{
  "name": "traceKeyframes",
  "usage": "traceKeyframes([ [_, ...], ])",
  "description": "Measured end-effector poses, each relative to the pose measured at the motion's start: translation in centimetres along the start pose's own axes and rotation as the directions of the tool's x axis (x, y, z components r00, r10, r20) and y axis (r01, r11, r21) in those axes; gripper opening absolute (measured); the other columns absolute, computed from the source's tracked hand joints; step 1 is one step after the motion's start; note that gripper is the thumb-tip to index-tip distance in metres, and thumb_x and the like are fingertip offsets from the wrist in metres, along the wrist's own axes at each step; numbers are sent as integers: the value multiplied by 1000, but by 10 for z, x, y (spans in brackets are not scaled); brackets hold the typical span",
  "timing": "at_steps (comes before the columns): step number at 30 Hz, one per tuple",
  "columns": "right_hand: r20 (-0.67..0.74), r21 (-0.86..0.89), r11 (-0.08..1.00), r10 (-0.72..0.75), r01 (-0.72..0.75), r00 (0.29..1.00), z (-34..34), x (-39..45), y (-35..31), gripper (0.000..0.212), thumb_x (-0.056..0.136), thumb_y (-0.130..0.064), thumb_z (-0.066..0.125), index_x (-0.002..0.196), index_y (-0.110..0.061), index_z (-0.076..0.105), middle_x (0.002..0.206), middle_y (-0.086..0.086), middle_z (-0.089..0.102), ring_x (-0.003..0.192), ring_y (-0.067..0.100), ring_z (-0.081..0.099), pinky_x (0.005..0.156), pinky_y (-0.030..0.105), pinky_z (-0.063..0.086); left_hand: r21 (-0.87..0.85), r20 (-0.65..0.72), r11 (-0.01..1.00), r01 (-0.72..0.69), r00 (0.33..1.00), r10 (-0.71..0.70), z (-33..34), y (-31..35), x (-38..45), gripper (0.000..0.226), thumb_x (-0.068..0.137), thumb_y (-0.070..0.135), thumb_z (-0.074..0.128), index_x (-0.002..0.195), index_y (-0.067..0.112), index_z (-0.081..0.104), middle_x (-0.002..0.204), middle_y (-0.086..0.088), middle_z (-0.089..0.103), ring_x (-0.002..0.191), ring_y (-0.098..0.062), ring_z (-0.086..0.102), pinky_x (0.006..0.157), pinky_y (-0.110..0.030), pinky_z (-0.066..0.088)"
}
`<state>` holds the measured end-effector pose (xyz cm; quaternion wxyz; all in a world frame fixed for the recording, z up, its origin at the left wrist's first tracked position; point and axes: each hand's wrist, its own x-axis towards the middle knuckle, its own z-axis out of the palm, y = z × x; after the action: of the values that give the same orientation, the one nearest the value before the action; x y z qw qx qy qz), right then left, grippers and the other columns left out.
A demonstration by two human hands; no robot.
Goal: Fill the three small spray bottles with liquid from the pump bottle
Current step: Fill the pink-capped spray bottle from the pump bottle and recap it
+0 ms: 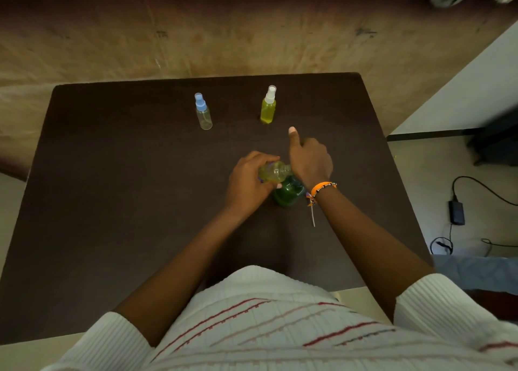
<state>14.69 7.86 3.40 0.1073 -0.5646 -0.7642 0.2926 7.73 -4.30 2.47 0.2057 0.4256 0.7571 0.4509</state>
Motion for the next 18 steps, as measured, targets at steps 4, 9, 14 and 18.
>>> traceKeyframes([
  [4, 121, 89, 991, 88, -99, 989, 2, 9, 3, 75, 94, -64, 22, 96, -8, 71, 109, 13, 68, 103, 32, 60, 92, 40, 43, -17, -15, 1000, -11, 1000, 11, -3, 3, 1, 52, 57, 8, 82, 106, 17, 67, 99, 6, 59, 94, -20, 59, 83, -38, 50],
  [9, 197, 148, 985, 64, -94, 978, -10, 11, 1, 73, 98, -58, 20, 87, -9, 74, 86, 6, 65, 97, 28, 57, 95, 40, 42, -25, -17, 1000, -15, 1000, 14, -3, 2, 2, 51, 57, 8, 82, 105, 17, 67, 98, 6, 58, 94, -20, 59, 82, -38, 50],
  [14, 115, 110, 986, 115, -128, 987, 1, 9, 6, 73, 95, -62, 24, 94, -7, 71, 100, 10, 69, 97, 30, 61, 81, 36, 40, -25, -7, 1000, -17, 1000, 16, 0, 1, 2, 52, 56, 7, 82, 105, 15, 67, 99, 1, 61, 93, -19, 59, 84, -39, 49],
  [18, 63, 51, 995, 87, -90, 994, 8, 11, 7, 72, 95, -64, 24, 93, -8, 71, 101, 12, 70, 94, 30, 62, 77, 35, 40, -23, -1, 1000, -9, 1000, 9, 1, -2, 4, 53, 55, 7, 82, 105, 15, 67, 99, 2, 61, 92, -18, 60, 85, -41, 49],
])
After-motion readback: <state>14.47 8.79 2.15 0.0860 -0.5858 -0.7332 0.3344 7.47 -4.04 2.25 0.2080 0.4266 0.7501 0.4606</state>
